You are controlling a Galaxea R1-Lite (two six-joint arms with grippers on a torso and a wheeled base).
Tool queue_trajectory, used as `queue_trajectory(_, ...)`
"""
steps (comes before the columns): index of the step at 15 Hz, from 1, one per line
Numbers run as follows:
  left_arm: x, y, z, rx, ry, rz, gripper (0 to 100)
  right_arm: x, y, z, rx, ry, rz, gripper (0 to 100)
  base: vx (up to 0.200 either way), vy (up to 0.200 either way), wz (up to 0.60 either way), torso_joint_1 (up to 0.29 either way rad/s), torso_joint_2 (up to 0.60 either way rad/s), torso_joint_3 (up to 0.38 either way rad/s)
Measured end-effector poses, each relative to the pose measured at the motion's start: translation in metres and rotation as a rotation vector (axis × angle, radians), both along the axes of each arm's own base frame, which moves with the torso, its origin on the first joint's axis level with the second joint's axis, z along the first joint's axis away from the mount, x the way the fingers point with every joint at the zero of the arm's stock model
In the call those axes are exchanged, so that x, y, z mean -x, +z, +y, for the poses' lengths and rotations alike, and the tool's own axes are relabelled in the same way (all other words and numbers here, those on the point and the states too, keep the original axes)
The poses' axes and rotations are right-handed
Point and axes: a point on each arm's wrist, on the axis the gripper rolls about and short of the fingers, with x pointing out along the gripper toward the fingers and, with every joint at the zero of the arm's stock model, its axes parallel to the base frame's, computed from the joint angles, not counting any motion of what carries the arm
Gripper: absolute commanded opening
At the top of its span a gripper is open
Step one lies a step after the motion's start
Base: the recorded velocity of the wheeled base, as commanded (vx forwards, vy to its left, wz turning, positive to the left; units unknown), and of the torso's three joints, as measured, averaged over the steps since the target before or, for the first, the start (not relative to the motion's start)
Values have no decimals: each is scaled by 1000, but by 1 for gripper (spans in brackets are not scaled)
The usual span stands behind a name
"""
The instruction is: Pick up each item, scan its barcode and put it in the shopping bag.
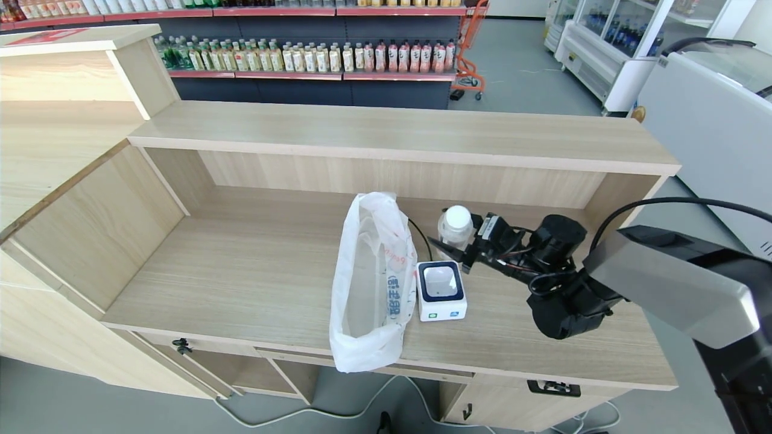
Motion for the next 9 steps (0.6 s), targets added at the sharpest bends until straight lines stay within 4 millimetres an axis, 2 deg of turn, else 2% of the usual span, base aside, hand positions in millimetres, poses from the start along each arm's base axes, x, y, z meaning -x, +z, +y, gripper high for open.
queue_trajectory(3,0,0,0,0,0,0,0,-13,-9,3,2,23,-25,0,0,0,0,0,0,0)
queue_trajectory(9,0,0,0,0,0,0,0,-21,-27,13,13,48,-37,0,0,0,0,0,0,0)
